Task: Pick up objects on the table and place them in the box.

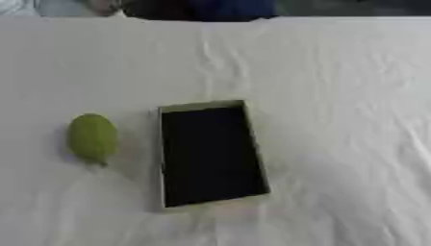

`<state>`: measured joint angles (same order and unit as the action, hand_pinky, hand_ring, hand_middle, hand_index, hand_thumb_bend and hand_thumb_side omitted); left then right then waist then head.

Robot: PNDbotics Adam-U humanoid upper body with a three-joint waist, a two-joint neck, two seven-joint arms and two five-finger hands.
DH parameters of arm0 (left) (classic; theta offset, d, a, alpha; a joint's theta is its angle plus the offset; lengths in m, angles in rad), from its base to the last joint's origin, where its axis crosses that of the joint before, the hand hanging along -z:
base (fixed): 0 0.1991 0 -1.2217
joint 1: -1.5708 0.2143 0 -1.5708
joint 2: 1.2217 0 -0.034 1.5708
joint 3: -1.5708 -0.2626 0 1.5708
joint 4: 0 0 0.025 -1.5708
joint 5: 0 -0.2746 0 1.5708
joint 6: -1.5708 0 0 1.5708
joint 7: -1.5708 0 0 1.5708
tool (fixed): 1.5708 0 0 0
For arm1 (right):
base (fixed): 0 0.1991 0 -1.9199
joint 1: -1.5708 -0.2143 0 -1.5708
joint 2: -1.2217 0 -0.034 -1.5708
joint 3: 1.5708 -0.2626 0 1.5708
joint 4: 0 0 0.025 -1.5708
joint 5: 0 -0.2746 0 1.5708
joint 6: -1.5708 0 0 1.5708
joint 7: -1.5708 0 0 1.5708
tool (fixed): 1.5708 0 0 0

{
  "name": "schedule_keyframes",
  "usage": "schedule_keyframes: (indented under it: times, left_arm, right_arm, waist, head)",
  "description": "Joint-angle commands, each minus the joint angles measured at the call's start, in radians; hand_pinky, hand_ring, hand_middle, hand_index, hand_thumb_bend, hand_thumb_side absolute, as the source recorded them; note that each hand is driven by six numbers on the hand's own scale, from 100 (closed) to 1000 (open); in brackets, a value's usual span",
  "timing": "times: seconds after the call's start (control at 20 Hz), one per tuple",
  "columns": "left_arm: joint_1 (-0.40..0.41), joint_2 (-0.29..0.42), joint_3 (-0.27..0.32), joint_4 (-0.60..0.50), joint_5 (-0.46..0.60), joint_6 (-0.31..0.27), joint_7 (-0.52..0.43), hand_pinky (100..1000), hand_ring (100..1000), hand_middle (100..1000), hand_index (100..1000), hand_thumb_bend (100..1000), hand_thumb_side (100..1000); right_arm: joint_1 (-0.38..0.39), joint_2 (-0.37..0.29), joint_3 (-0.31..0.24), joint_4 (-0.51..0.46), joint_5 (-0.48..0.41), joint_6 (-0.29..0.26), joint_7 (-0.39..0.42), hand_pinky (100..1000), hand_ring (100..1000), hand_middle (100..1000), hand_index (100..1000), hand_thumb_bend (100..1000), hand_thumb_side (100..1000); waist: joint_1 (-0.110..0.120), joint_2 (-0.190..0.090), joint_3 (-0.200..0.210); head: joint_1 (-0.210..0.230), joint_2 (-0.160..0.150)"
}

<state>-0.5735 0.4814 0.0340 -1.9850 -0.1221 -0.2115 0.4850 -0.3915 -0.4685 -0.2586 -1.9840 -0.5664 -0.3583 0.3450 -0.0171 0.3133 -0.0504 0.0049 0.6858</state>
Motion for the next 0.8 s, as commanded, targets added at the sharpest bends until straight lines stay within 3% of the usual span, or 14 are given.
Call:
schedule_keyframes:
  times: [0.05, 0.8]
  left_arm:
    - [-0.007, 0.013, 0.001, -0.015, 0.002, 0.002, -0.001, 773, 758, 745, 853, 345, 357]
    - [0.002, 0.023, 0.003, -0.015, -0.001, 0.005, 0.001, 774, 759, 745, 853, 349, 351]
  right_arm:
    - [-0.011, -0.035, -0.004, -0.016, -0.007, -0.006, 0.002, 838, 740, 624, 821, 100, 545]
    - [-0.011, -0.042, -0.004, -0.016, -0.006, -0.008, 0.002, 838, 740, 623, 822, 100, 538]
  waist:
    - [0.001, -0.019, 0.0]
    - [0.003, -0.02, 0.0]
  head:
    - [-0.005, 0.001]
    - [-0.007, -0.002]
